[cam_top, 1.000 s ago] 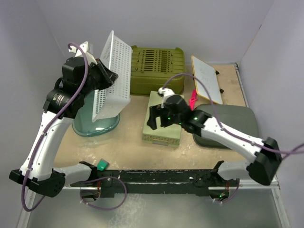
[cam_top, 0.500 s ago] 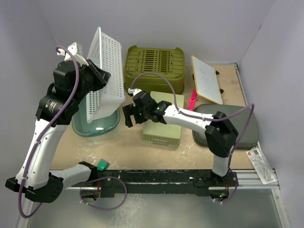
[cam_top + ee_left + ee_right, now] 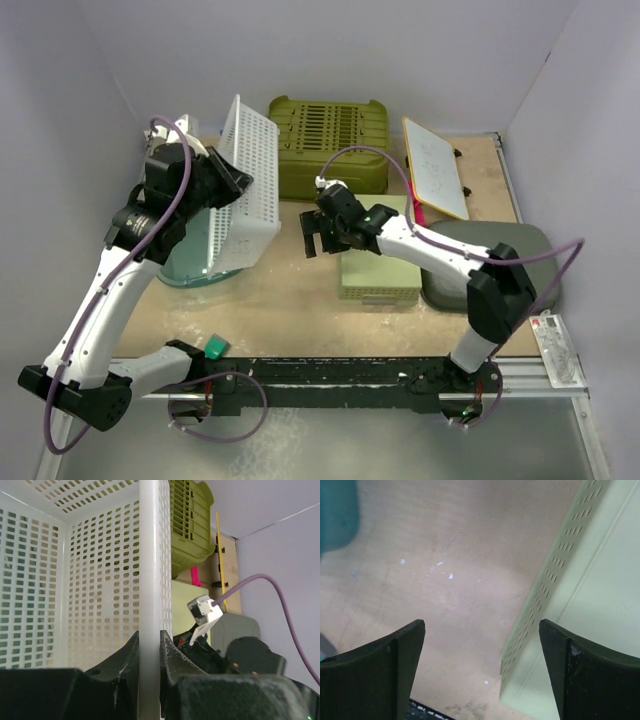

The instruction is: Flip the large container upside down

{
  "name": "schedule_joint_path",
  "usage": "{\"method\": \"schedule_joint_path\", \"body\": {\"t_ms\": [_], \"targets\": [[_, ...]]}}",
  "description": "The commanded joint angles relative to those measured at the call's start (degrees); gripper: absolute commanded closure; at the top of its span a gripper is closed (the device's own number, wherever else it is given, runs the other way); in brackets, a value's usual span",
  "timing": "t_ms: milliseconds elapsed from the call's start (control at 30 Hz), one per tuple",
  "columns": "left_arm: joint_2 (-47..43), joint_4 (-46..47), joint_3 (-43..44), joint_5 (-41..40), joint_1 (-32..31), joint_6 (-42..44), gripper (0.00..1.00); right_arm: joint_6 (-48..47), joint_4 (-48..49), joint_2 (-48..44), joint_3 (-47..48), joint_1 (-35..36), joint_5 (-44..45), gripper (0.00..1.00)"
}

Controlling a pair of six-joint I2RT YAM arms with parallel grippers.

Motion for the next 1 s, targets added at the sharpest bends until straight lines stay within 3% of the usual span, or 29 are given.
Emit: {"method": "schedule_joint_path", "body": {"t_ms": [0,233,433,533,767,967], "targets": [[-2.2,13.3,-2.6,5.6,0.1,-5.7,1.0,1.7,1.4,-8.6,-1.7,0.8,-0.1,0.02],[-7.1,30.4,-13.6,14.2,0.1,-21.8,1.0,1.1,3.7,-23.0,-10.0,0.8,2.9,0.01],[-11.7,39.8,-23.1,15.6,-0.1,-31.3,1.0,2.4,3.0,-38.9,-19.9,0.8,16.2,0.01],[-13.3,42.7,-28.5,15.6,-0.3,-34.5,1.0,3.7,-0.6,-44.8,-20.5,0.8,25.0,0.01],[-16.2,48.3,-38.6,14.7,-1.9,-39.5,1.0,1.4,-0.4,-49.6,-20.5,0.8,32.4,0.01],[-16.8,60.3,-48.3,13.1,-4.1,-46.6,1.0,2.5,-0.1,-47.0,-19.8,0.8,33.0,0.01]]}}
